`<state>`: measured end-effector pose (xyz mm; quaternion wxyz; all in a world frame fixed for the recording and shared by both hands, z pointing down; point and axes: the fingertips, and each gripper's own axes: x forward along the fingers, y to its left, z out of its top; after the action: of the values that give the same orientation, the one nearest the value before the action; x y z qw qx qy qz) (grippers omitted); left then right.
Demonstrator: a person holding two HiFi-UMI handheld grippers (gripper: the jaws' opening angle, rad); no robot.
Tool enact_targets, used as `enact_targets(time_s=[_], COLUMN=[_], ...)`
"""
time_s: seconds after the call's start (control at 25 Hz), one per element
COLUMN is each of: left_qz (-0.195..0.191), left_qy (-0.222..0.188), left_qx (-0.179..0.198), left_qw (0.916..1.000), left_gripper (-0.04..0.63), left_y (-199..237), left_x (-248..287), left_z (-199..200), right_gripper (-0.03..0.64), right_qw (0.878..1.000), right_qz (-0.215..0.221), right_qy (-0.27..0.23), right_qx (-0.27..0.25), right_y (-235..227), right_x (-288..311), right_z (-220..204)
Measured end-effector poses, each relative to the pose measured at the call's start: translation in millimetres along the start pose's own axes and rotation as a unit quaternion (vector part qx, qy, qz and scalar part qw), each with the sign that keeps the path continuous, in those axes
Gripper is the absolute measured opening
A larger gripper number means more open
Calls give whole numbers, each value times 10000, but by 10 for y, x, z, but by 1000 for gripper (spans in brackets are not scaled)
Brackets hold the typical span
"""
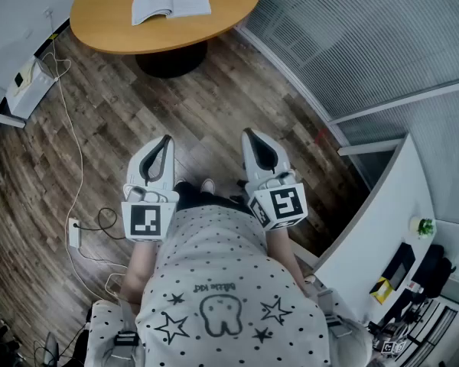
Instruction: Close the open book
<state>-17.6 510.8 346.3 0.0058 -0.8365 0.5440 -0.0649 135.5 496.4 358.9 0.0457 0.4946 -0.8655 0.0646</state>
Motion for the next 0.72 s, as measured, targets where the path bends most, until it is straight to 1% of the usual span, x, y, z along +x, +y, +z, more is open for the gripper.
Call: enact_targets(time_s=[0.36, 0.52, 0.72], left_qz=[74, 97, 108], left_qy=[-72, 23, -23], left_qx=[-19, -57, -49], left_qw=[9999, 9999, 9999], left_gripper=[12, 12, 12], left_y=[-55, -83, -58], left_x=[2, 13, 64], left_z=[9, 7, -41], right_gripper=[5, 5, 5], right_qw=[10000, 10000, 10000], right_qz=[17, 15, 8], right_qy=[-25, -29, -51], right_qx=[-9, -29, -17], right_y=[-59, -97, -185], right_x=[-64, -90, -121], right_z=[4, 2, -4])
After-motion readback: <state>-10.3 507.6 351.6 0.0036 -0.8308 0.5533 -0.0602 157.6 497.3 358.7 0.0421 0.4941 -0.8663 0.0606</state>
